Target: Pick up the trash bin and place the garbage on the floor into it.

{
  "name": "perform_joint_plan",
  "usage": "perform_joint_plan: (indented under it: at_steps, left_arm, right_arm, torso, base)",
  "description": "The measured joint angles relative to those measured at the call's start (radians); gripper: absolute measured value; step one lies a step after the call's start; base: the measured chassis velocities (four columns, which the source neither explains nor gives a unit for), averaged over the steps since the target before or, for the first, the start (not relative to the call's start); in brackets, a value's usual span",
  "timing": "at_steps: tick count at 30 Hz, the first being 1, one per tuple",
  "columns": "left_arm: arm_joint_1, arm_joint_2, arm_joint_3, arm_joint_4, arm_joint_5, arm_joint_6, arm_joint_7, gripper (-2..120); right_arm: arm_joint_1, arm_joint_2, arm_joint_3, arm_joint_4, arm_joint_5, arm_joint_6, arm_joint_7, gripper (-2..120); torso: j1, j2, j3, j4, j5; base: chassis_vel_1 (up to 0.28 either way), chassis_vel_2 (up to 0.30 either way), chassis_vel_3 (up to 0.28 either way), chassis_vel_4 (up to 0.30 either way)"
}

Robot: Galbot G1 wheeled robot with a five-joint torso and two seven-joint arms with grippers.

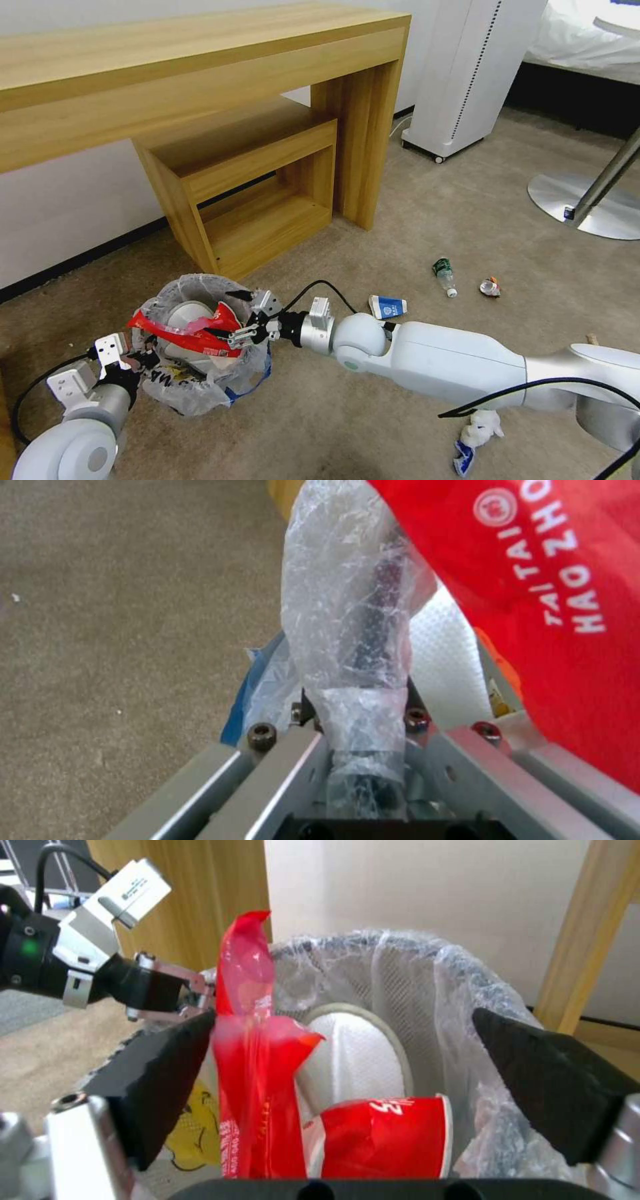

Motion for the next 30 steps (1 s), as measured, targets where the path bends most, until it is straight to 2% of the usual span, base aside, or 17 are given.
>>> perform_joint_plan:
  at_steps: [17, 21, 24, 25, 27, 28, 29, 30]
  left_arm:
    - [0.009, -0.012, 0.003, -0.001, 0.008, -0.001, 0.002, 1]
    - [0.005, -0.005, 0.004, 0.007, 0.008, 0.0, 0.002, 1]
    - [0.004, 0.011, 0.001, 0.013, 0.004, 0.004, 0.002, 1]
    - [0.004, 0.011, 0.001, 0.013, 0.004, 0.004, 0.002, 1]
    - [0.004, 0.018, 0.0, 0.015, 0.003, 0.006, 0.003, 1]
    - [0.003, 0.028, 0.0, 0.017, 0.002, 0.008, 0.006, 1]
    - [0.003, 0.028, 0.0, 0.017, 0.002, 0.008, 0.006, 1]
    - [0.003, 0.033, 0.001, 0.017, 0.002, 0.009, 0.007, 1]
  right_arm:
    - [-0.028, 0.029, 0.041, 0.007, -0.002, 0.022, -0.004, 100]
    - [-0.045, 0.012, 0.101, 0.034, 0.009, 0.025, -0.003, 100]
    - [-0.078, -0.037, 0.226, 0.099, 0.035, 0.002, 0.041, 100]
    - [-0.078, -0.037, 0.226, 0.099, 0.035, 0.002, 0.041, 100]
    - [-0.103, -0.062, 0.29, 0.124, 0.042, -0.014, 0.064, 100]
    - [-0.165, -0.104, 0.419, 0.161, 0.047, -0.033, 0.096, 100]
    - [-0.165, -0.104, 0.419, 0.161, 0.047, -0.033, 0.096, 100]
    - [-0.211, -0.133, 0.5, 0.182, 0.049, -0.042, 0.116, 100]
  torso:
    - [0.0, 0.0, 0.0, 0.0001, -0.0001]
    - [0.0, 0.0, 0.0, 0.0002, -0.0001]
    - [0.0, 0.0, 0.0, 0.0002, -0.0001]
    - [0.0, 0.0, 0.0, 0.0002, -0.0001]
    - [0.0, 0.0, 0.0, 0.0002, 0.0]
    - [0.0, 0.0, 0.0, 0.0002, 0.0]
    - [0.0, 0.0, 0.0, 0.0002, 0.0]
    - [0.0, 0.0, 0.0, 0.0, 0.0001]
  base:
    - [0.0, 0.0, 0.0, 0.0]
    - [0.0, 0.0, 0.0, 0.0]
    - [0.0, 0.0, 0.0, 0.0]
    - [0.0, 0.0, 0.0, 0.0]
    - [0.0, 0.0, 0.0, 0.0]
    - [0.0, 0.0, 0.0, 0.0]
    - [0.0, 0.0, 0.0, 0.0]
    - [0.0, 0.0, 0.0, 0.0]
